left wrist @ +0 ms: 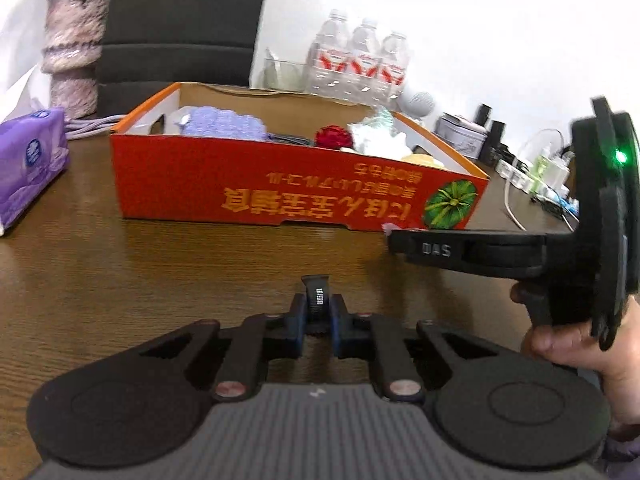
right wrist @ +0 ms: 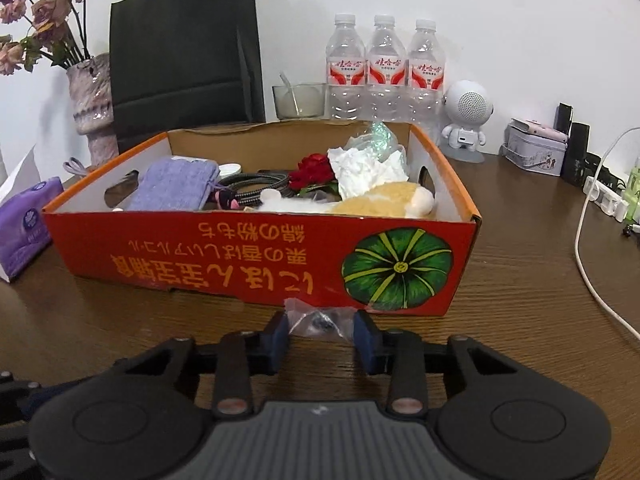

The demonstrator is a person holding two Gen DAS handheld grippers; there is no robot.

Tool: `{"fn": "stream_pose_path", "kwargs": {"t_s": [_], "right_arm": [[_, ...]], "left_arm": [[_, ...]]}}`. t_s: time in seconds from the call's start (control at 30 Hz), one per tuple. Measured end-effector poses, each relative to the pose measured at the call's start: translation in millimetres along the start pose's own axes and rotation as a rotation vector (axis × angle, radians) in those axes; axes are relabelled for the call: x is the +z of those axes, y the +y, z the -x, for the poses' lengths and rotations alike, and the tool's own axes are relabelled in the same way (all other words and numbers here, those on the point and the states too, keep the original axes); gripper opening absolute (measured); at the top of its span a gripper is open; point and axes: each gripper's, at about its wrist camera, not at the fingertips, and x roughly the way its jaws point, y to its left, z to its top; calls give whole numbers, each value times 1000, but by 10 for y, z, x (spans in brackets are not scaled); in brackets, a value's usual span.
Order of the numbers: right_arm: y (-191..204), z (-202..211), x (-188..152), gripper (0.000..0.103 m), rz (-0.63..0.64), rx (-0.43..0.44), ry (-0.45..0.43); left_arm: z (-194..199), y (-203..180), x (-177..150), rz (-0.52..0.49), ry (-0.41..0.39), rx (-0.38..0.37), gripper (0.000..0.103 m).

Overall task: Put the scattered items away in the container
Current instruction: 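Grasp the small black item with the left tool while the right tool grasps another clear packet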

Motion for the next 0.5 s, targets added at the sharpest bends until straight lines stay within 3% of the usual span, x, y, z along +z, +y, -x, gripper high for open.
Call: {"fn": "stream_pose_path", "kwargs": {"t_s": [0.2, 0.5], "right_arm": [[-1, 15, 23, 21, 11, 8, 19], [-159, 307, -160, 19, -31, 68, 27]], "left_arm": [[28, 54, 7, 14, -25, 30, 13], [336, -17, -8, 23, -66, 107, 13]]}}
